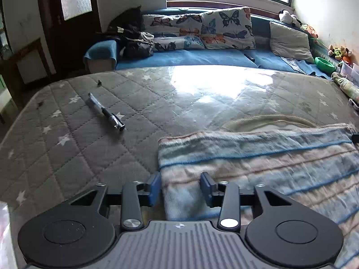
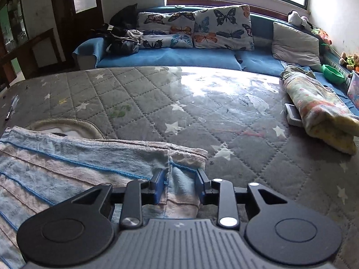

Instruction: Fold clothes

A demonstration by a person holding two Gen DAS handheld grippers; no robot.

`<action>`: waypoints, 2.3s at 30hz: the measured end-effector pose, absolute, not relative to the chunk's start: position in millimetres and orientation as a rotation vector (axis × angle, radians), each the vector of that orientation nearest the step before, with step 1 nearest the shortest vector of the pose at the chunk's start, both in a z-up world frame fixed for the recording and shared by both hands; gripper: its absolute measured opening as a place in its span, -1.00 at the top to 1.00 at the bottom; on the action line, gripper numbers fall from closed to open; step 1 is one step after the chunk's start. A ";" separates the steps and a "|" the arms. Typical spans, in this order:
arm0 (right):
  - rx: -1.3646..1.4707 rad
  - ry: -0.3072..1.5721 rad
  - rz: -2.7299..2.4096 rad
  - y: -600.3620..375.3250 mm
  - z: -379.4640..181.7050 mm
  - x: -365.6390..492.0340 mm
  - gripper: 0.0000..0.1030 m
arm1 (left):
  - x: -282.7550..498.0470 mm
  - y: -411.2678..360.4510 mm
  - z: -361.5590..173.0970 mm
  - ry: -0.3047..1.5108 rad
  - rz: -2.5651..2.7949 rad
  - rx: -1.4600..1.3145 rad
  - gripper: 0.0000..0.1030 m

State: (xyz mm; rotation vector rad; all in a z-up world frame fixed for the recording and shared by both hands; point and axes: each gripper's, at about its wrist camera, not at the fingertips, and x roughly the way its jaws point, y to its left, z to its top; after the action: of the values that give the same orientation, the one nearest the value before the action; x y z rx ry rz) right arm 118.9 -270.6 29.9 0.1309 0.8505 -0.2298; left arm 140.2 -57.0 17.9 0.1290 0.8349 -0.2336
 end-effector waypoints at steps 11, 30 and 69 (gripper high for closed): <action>0.080 0.820 -0.225 -266.4 31.6 136.2 0.89 | 163.8 -68.8 13.2 0.786 -0.251 0.184 0.87; 0.042 0.909 -0.055 -234.6 40.0 71.6 0.61 | 58.2 -72.2 28.3 0.777 -0.404 0.135 0.50; -0.138 0.818 0.325 -56.1 50.9 -80.1 0.98 | -136.9 -75.6 12.4 0.764 -0.721 0.240 0.78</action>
State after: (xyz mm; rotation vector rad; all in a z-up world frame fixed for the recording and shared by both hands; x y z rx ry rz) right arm -80.1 -56.1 50.9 -0.1381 0.8181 0.3255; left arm -136.9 -75.6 12.4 0.2399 0.7641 -0.7213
